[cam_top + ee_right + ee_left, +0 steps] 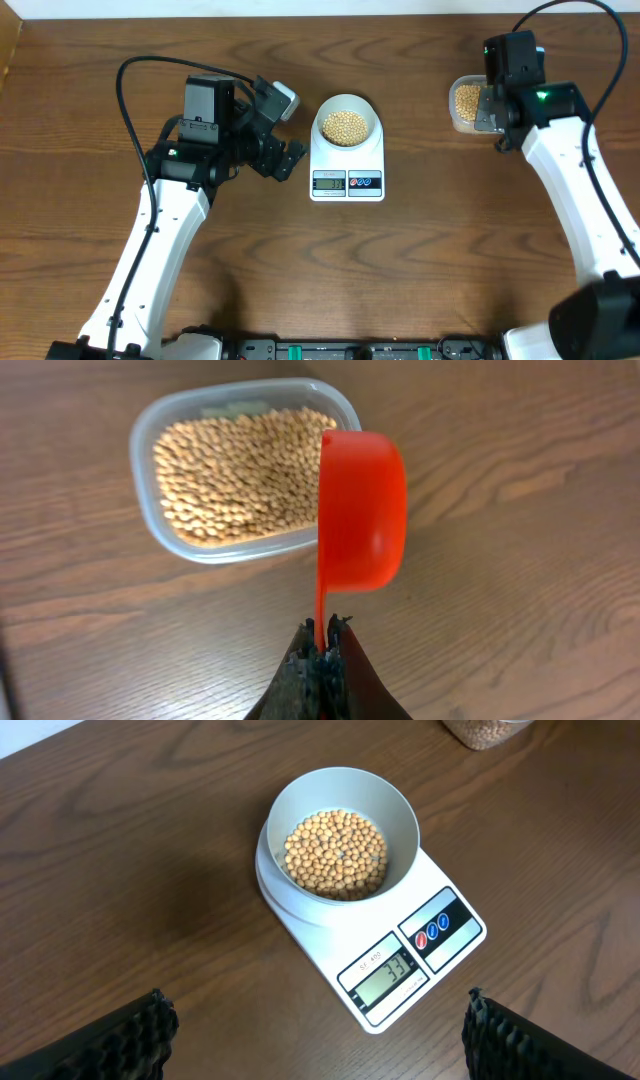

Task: Scoop item into bowl and weigh 50g on scale
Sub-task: 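Move the empty scoop with the right gripper back to the tub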

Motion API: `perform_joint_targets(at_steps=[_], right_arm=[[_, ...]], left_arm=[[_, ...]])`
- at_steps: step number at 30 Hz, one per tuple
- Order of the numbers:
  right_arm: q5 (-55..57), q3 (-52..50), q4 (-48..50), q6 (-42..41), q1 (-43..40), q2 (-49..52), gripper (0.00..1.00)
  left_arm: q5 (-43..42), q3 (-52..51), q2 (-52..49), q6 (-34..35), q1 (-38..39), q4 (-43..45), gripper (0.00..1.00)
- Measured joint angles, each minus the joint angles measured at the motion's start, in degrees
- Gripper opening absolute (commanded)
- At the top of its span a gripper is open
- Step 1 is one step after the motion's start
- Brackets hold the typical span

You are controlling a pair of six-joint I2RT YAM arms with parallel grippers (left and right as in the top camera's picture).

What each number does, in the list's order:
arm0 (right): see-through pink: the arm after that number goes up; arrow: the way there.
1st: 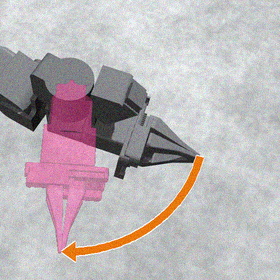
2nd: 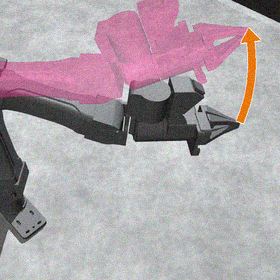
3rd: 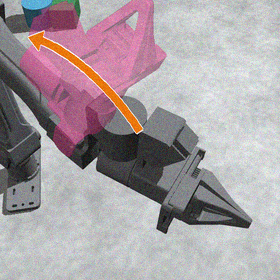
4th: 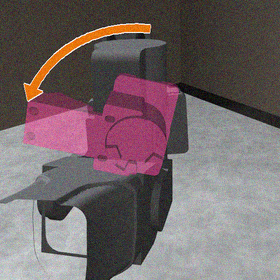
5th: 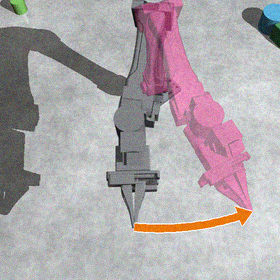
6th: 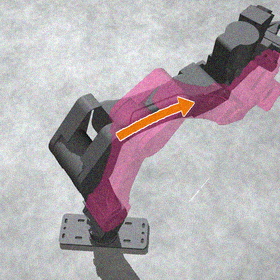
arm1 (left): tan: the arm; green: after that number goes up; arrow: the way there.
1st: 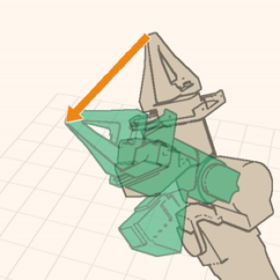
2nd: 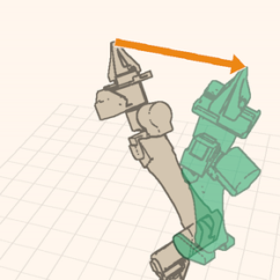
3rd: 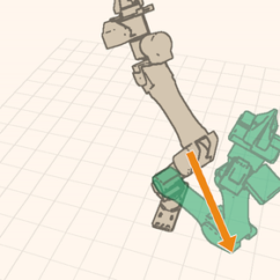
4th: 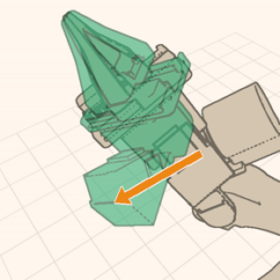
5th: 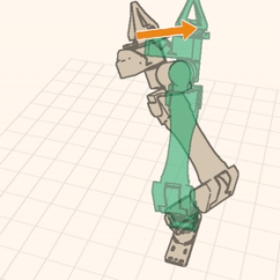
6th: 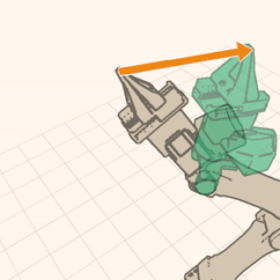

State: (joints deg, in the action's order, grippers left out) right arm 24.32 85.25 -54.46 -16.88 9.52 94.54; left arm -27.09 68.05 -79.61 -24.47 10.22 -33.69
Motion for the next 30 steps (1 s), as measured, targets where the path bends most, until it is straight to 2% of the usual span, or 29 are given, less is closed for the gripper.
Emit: perform_joint_targets(at_steps=[9,23,30], right_arm=[[0.22,-0.07,4.46,-0.52,-0.20,9.70,0.01],[-0.07,-0.07,9.14,-0.55,-2.47,10.01,0.01],[-5.64,-0.07,9.33,-0.74,-5.14,10.01,0.01]], left_arm=[[0.00,0.00,0.00,0.00,0.00,-0.02,0.94],[0.00,0.00,0.00,0.00,0.00,-0.02,0.94],[0.00,0.00,0.00,0.00,0.00,-0.02,0.94]])
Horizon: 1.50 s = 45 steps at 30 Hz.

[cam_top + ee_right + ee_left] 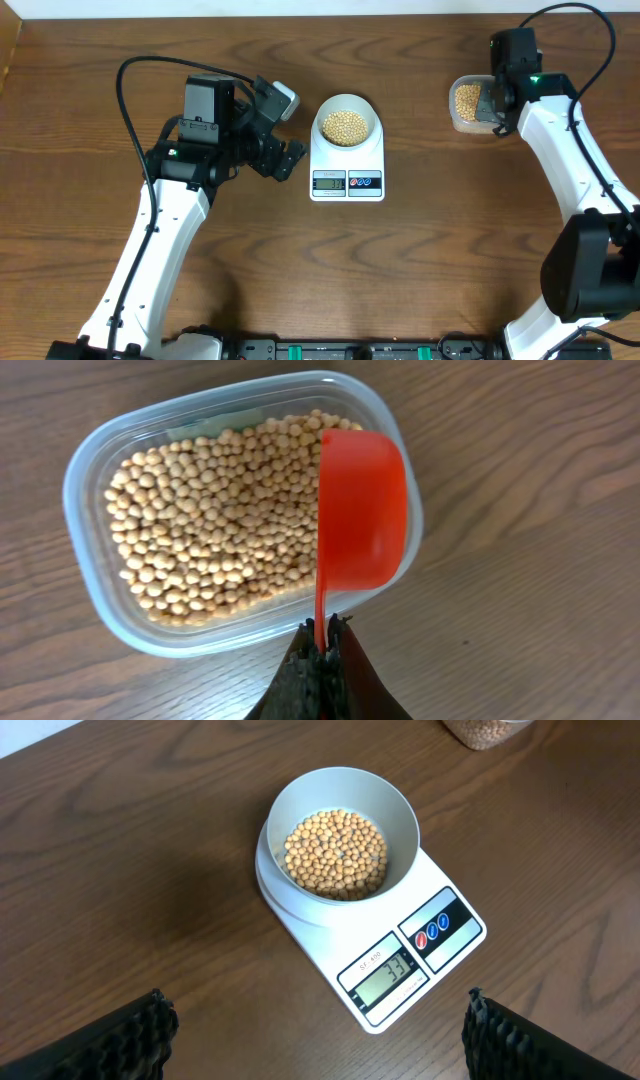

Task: Scoop item into bowl and weigh 50g on scale
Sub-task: 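Move the empty scoop with the right gripper back to the tub, then drag the red scoop through the soybeans and lift it filled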

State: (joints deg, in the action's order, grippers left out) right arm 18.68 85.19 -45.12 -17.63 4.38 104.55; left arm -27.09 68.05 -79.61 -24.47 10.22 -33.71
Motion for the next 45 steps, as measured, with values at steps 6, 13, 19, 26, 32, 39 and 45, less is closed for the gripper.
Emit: perform_joint_targets(at_steps=[6,13,19,26,32,39,45], right_arm=[[-2.45,0.00,-0.02,-0.46,-0.02,0.00,0.01],[-2.67,0.00,0.42,-0.83,-0.02,0.72,0.01],[-2.75,0.00,1.68,-0.83,-0.02,5.07,0.01],[-3.76,0.00,3.15,-0.85,0.02,6.12,0.01],[-9.66,0.00,4.31,-0.79,-1.40,6.12,0.01],[-19.87,0.00,4.70,0.87,-4.87,6.12,0.01],[-29.99,0.00,4.76,3.72,-8.96,6.12,0.01]], left_arm=[[0.00,0.00,0.00,0.00,0.00,0.00,0.94],[0.00,0.00,0.00,0.00,0.00,0.00,0.94],[0.00,0.00,0.00,0.00,0.00,-0.02,0.94],[0.00,0.00,0.00,0.00,0.00,-0.02,0.94],[0.00,0.00,0.00,0.00,0.00,-0.02,0.94],[0.00,0.00,0.00,0.00,0.00,-0.02,0.94],[0.00,0.00,0.00,0.00,0.00,-0.02,0.94]])
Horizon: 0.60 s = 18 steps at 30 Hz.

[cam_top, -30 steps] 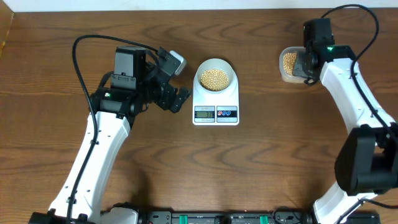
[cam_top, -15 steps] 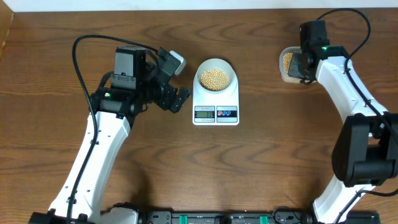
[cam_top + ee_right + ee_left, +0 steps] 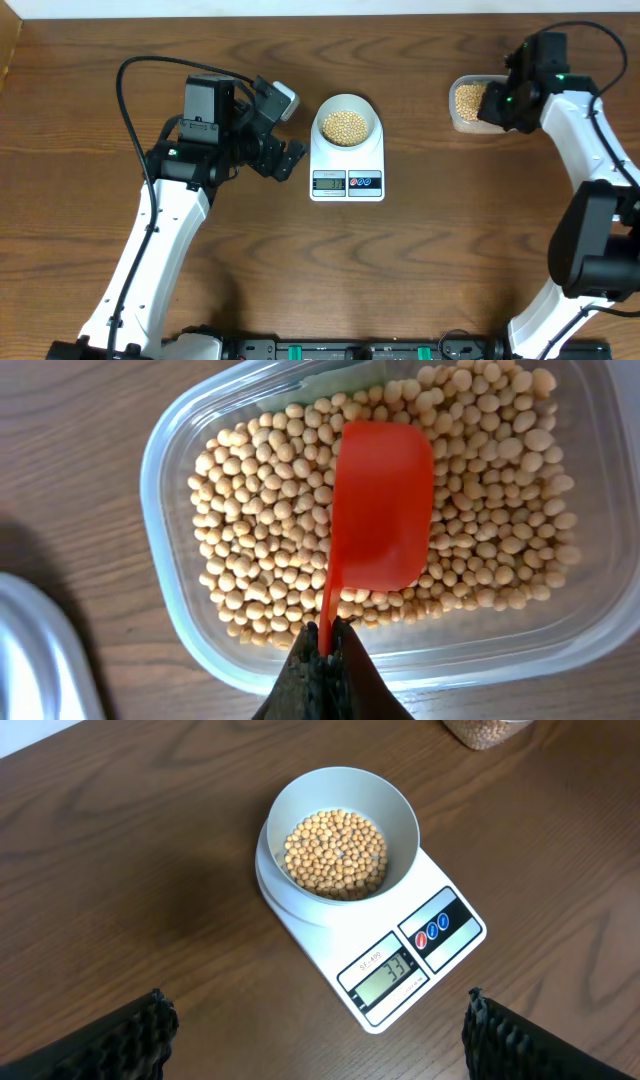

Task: Scoop item into bowl and weigh 50g on scale
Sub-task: 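Drag the red scoop through the soybeans and lift it filled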

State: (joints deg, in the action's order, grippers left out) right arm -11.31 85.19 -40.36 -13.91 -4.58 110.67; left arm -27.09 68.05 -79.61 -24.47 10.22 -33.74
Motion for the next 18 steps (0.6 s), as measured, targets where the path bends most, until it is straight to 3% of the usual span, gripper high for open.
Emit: perform_joint_targets(at_steps=[9,18], right_arm=[[-15.47,0.00,0.13,4.90,-4.74,0.00,0.01],[-19.80,0.00,-0.46,5.70,-6.99,0.00,0.01]], left_arm=[[0.00,0.00,0.00,0.00,0.00,0.00,0.94],[0.00,0.00,0.00,0.00,0.00,0.00,0.94]])
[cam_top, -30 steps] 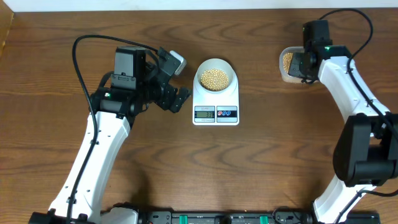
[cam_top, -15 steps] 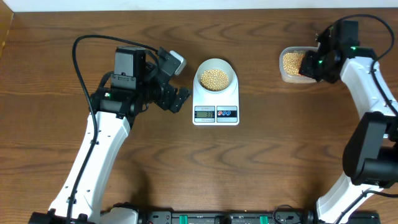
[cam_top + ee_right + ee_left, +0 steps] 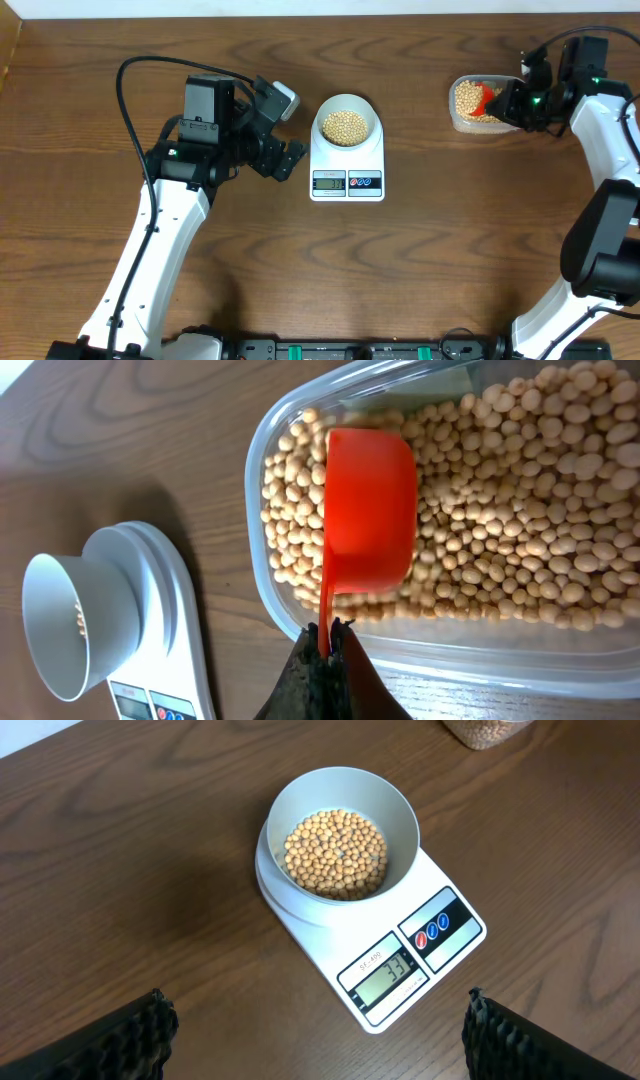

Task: Scoop item into bowl and weigh 50g on scale
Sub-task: 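Drag the red scoop through the soybeans and lift it filled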

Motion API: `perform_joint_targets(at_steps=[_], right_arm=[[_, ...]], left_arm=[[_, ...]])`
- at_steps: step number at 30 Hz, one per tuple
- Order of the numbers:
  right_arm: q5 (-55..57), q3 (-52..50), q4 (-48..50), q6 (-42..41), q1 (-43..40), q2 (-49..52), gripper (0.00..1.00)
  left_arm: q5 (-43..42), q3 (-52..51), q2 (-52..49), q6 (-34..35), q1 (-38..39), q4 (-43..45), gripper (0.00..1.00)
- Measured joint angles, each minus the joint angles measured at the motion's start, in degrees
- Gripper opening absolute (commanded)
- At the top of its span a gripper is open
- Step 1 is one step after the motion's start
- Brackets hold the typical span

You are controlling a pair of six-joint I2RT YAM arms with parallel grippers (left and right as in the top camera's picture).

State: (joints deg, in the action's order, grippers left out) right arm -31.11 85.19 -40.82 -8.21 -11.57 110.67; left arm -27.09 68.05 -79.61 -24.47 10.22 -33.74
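A white bowl (image 3: 341, 838) partly filled with soybeans sits on the white scale (image 3: 405, 952), whose display reads 33. My right gripper (image 3: 325, 632) is shut on the thin handle of an orange scoop (image 3: 368, 510). The scoop's cup lies down among the soybeans in the clear plastic tub (image 3: 300, 615), also seen at the table's far right as the tub (image 3: 474, 104). My left gripper (image 3: 318, 1020) hangs open above the table, near the scale's front, holding nothing.
The wooden table (image 3: 400, 270) stretches bare in front of the scale. The left arm (image 3: 160, 240) stands to the scale's left. The tub lies close to the table's back right edge.
The right wrist has swung to the right and tilted, so the scoop now sits in the beans at the tub's left end, with the scale entering its view. The left gripper is unchanged.
The right gripper held the empty scoop on edge beside the tub. A second later the scoop stood over the tub's right rim. Then it lay over the beans in the middle, and now it is set among them. The scale reads 33 throughout.
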Motion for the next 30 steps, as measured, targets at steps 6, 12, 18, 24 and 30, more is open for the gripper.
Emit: perform_joint_targets(at_steps=[6,12,18,24,30], right_arm=[[-0.66,0.00,-1.42,0.42,-1.29,0.00,0.01],[-2.19,0.00,-1.42,1.57,-2.73,0.00,0.01],[-6.58,0.00,-1.42,3.10,-5.33,0.00,0.01],[-12.17,-0.02,-1.42,4.57,-7.96,0.00,0.01],[-15.85,-0.02,-1.38,5.29,-9.68,0.00,0.01]], left_arm=[[0.00,0.00,0.00,0.00,0.00,0.00,0.94],[0.00,0.00,0.00,0.00,0.00,0.00,0.94],[0.00,0.00,0.00,0.00,0.00,0.00,0.94],[0.00,0.00,0.00,0.00,0.00,0.00,0.94],[0.00,0.00,0.00,0.00,0.00,0.00,0.94]])
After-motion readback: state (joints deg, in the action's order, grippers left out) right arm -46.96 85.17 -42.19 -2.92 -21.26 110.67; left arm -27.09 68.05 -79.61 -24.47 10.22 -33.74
